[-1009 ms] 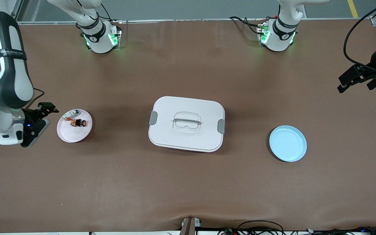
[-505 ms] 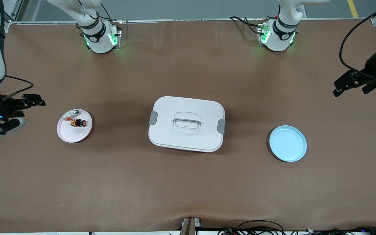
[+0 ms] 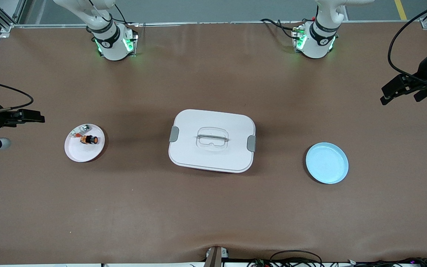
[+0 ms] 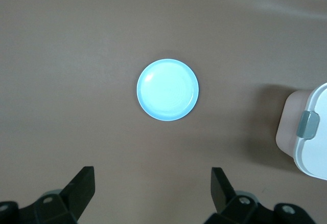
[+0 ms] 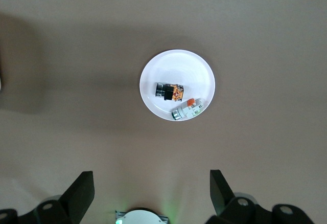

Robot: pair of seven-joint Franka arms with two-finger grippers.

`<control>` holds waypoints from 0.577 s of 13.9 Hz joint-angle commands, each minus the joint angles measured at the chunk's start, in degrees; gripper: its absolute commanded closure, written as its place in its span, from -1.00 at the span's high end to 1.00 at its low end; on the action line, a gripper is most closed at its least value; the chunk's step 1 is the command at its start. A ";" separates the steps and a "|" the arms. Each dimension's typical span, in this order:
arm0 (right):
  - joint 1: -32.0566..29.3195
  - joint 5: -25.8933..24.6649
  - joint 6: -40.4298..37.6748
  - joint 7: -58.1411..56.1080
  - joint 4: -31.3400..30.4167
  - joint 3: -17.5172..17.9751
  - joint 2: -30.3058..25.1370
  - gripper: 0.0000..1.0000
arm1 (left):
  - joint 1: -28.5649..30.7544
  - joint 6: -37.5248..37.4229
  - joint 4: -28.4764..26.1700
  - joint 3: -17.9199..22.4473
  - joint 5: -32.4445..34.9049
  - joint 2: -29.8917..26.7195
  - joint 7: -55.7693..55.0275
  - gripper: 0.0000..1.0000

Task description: Transfer orange switch to right arm and place

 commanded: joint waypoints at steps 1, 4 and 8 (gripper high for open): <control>0.23 -0.67 -0.99 12.83 1.39 0.50 -0.62 1.00 | 0.04 -1.17 1.41 0.03 0.18 0.88 1.03 1.00; 0.23 -0.06 -0.91 19.39 1.39 0.76 -0.97 1.00 | 0.21 -1.17 1.32 0.03 0.18 1.05 1.12 1.00; 0.14 0.47 -0.99 19.39 4.64 0.76 -1.06 1.00 | 0.39 -1.26 1.32 0.03 0.18 1.05 1.81 1.00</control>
